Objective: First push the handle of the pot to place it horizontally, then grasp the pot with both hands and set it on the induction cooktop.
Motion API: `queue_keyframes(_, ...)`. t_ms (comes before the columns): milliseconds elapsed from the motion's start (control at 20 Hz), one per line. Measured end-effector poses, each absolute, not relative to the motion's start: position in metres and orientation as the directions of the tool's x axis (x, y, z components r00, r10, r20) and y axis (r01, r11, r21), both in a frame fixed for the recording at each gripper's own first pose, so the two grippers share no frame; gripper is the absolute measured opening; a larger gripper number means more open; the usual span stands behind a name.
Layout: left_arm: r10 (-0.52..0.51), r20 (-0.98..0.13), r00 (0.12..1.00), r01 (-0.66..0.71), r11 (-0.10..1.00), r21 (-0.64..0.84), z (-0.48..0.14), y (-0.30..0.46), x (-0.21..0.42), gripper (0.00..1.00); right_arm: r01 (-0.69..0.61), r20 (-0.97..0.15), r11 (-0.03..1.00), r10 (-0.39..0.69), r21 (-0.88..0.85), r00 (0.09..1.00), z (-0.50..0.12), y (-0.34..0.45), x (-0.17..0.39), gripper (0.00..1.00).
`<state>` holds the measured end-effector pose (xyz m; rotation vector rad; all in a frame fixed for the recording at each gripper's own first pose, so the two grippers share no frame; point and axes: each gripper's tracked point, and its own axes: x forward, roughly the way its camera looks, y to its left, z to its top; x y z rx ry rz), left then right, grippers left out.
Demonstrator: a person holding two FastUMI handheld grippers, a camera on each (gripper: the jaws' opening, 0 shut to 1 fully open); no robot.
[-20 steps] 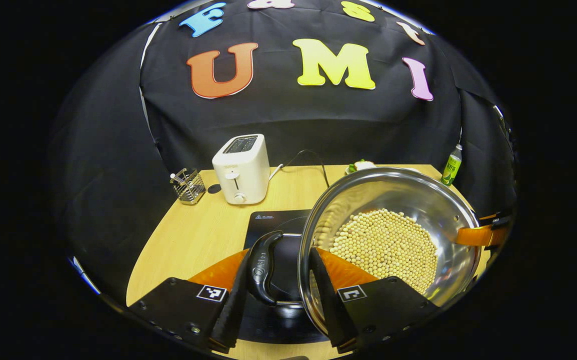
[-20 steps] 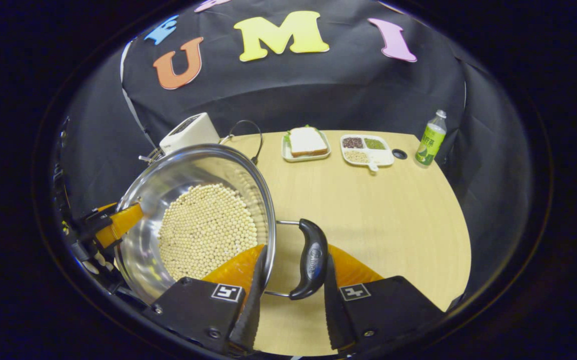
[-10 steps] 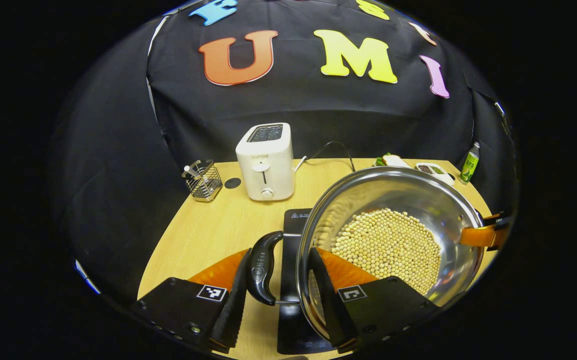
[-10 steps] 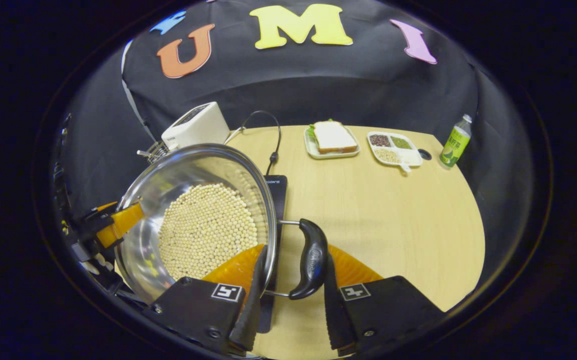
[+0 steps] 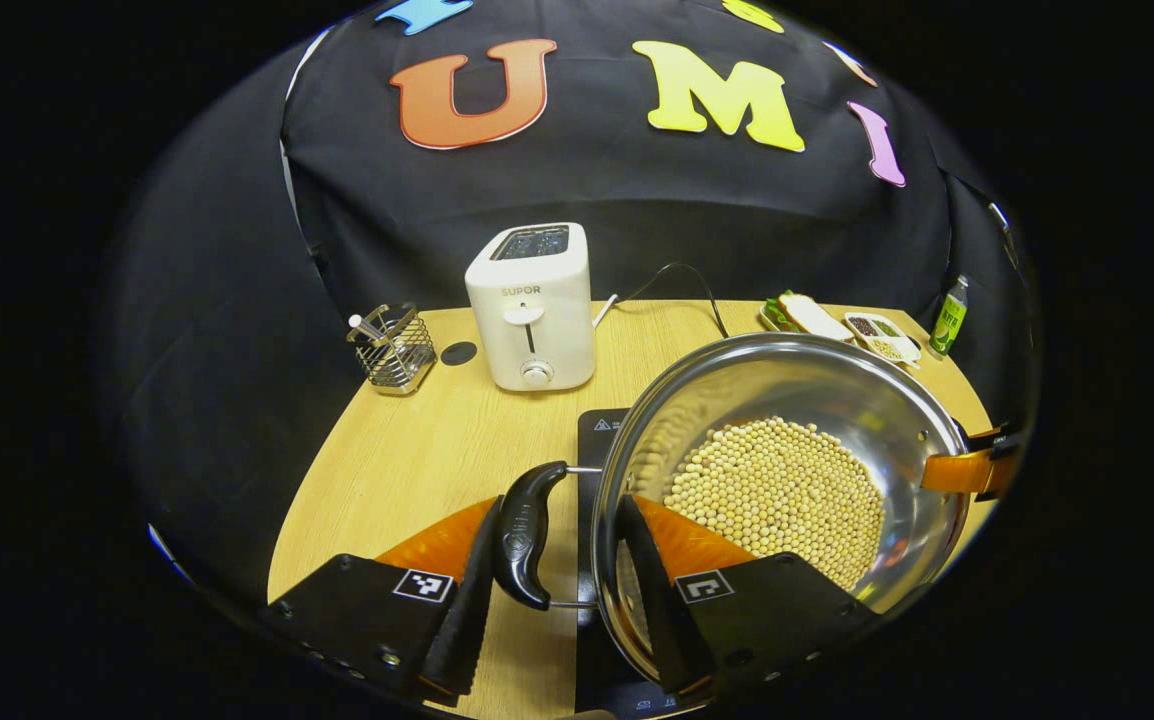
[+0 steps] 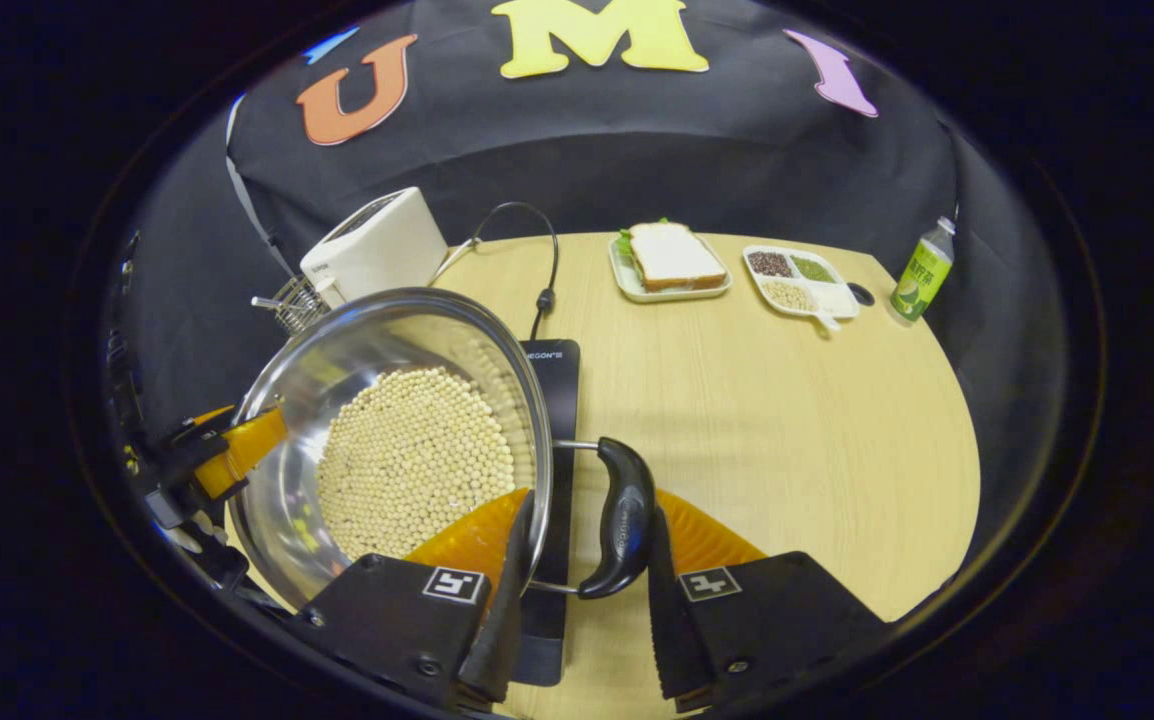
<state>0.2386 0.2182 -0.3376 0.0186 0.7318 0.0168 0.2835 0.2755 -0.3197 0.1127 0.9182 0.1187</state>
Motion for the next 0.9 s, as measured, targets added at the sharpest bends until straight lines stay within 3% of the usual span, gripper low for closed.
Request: queue_keyframes(900, 0.023, -0.625, 0.781, 0.016, 0.998, 0.056, -0.351, 0.218, 0.239, 0.66, -0.036, -0.759, 0.987, 0.145, 0.159, 0.635, -0.329, 0.274, 0.288, 0.57)
